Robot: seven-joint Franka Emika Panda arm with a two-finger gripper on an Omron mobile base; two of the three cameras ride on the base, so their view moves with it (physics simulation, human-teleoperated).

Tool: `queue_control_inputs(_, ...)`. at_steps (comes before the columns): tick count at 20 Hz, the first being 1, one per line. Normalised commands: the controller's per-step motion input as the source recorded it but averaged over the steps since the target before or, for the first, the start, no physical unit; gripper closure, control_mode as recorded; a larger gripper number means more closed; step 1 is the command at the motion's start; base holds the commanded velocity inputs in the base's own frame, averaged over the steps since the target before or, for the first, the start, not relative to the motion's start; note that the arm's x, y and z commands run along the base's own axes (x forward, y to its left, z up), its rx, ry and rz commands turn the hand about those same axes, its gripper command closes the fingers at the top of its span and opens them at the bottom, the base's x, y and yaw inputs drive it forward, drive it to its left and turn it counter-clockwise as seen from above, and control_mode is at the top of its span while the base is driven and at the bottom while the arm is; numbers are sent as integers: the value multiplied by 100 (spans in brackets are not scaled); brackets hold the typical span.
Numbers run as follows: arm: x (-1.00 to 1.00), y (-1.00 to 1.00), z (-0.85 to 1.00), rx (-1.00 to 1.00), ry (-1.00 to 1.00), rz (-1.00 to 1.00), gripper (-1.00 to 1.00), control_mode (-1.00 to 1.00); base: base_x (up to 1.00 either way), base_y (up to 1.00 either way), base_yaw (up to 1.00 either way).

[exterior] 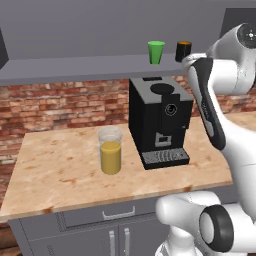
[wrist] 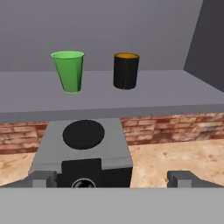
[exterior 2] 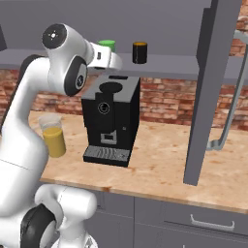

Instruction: There is a tray on the dining counter. Grab the cup, mug, and pitcher and place them on the tray. The pitcher may be placed next to the tray if it cannot fit the tray.

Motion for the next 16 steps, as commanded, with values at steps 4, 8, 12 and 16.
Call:
queue_control_inputs(4,42,-32,0,0,0,-10,-100,-100,0,0,0)
queue_control_inputs(8,39,-38,0,0,0,-10,-100,-100,0,0,0)
queue_control_inputs(12,46,-20,0,0,0,-6,-100,-100,0,0,0)
queue_control_inputs(16,52,0,0,1,0,-2,-100,-100,0,0,0)
